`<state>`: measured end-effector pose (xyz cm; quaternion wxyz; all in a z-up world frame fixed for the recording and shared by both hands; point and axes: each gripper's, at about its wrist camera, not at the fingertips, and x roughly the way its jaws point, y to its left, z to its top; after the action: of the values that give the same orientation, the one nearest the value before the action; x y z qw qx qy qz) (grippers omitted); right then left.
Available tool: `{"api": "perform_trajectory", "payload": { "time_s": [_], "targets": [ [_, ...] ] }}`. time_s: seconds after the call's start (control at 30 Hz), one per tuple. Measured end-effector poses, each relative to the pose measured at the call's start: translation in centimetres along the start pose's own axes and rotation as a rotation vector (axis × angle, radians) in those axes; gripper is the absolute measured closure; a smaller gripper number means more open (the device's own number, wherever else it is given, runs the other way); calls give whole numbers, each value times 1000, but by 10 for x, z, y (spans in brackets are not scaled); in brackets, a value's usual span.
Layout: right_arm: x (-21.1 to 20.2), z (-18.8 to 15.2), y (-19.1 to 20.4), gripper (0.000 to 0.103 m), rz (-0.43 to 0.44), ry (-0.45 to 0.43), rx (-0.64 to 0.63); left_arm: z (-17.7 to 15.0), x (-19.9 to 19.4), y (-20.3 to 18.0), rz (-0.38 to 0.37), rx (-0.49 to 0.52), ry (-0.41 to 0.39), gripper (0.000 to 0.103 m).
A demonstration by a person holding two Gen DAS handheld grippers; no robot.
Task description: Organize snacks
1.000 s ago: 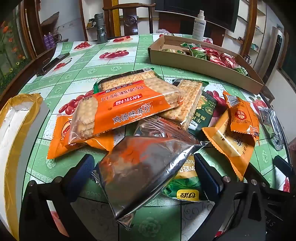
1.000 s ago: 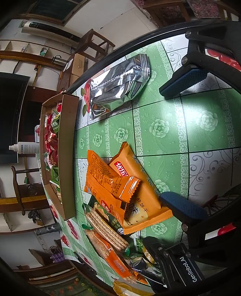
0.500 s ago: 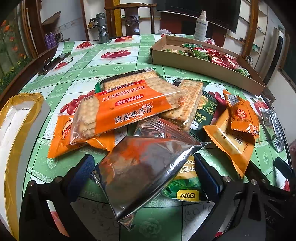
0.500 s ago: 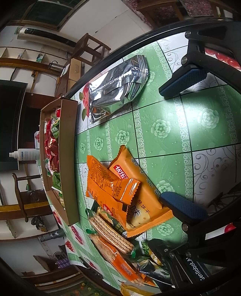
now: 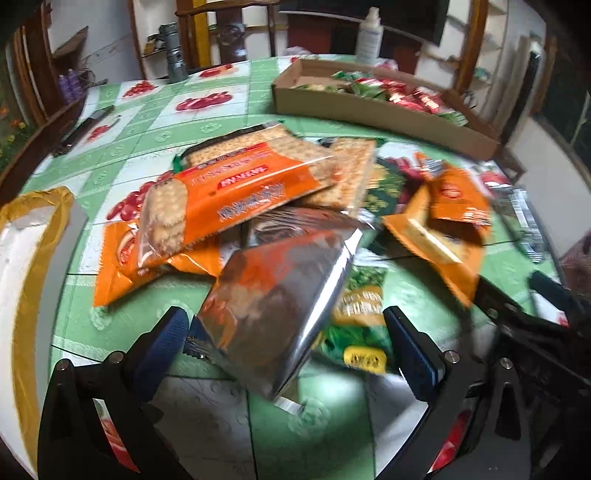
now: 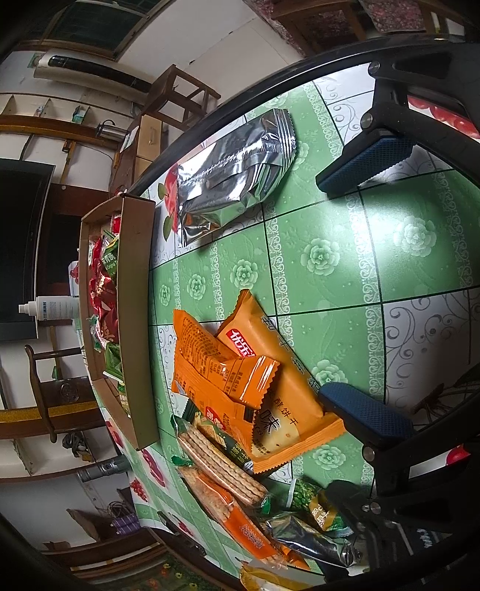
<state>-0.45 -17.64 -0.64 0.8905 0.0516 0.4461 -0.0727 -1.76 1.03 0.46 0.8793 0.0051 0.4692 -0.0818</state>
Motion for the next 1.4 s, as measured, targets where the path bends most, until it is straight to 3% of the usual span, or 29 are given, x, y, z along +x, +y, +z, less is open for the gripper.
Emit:
{"api": "perform_trajectory", "payload": {
  "time_s": [0.07, 0.2, 0.37, 0.4, 0.43, 0.5, 0.67, 0.73, 0.77, 0.8, 1.0, 1.13, 1.27, 1.33, 1.4],
  "targets": [
    [-7, -5, -8, 0, 10, -4, 7, -4, -9, 8, -54, -29, -15, 4],
    [-8, -5, -9, 0, 4, 0, 2, -8, -40, 22, -85, -43, -90, 14],
    [-7, -4, -5, 0, -3, 30, -8, -13, -154, 57, 16, -50, -422, 12],
    [-7, -4, -4, 0, -4, 34, -9, -14, -168, 64, 28, -58, -463, 11],
    [-8, -5, -4, 0, -6, 36, -11, -19, -195, 76, 50, -77, -549, 2],
    [-9, -7, -1, 0, -15, 36, -8, -23, -217, 91, 94, -103, -623, 0],
    [-11, -11, 0, 1, -28, 39, 9, -25, -231, 124, 132, -142, -595, 0],
    [-18, -14, -3, 13, -37, 34, 16, -30, -232, 134, 114, -137, -601, 0],
    [-24, -15, -4, 23, -33, 25, 21, -33, -235, 136, 113, -135, -607, 0],
    [-32, -18, -5, 26, -14, 8, 27, -33, -233, 139, 119, -134, -605, 0],
    [-85, -18, 1, 26, 92, -147, -20, -35, -237, 153, 106, -182, -620, 0],
    [-96, -13, 15, 26, 185, -168, -74, -33, -241, 166, 120, -219, -657, 0],
    [-81, -11, 57, 26, 297, -114, -206, -24, -216, 169, 51, -223, -562, 0],
    [-72, -11, 76, 26, 312, -93, -256, -21, -196, 167, -5, -223, -487, 0],
    [-58, -14, 94, 31, 317, -68, -311, -19, -185, 163, -14, -209, -450, 0]
  ]
}}
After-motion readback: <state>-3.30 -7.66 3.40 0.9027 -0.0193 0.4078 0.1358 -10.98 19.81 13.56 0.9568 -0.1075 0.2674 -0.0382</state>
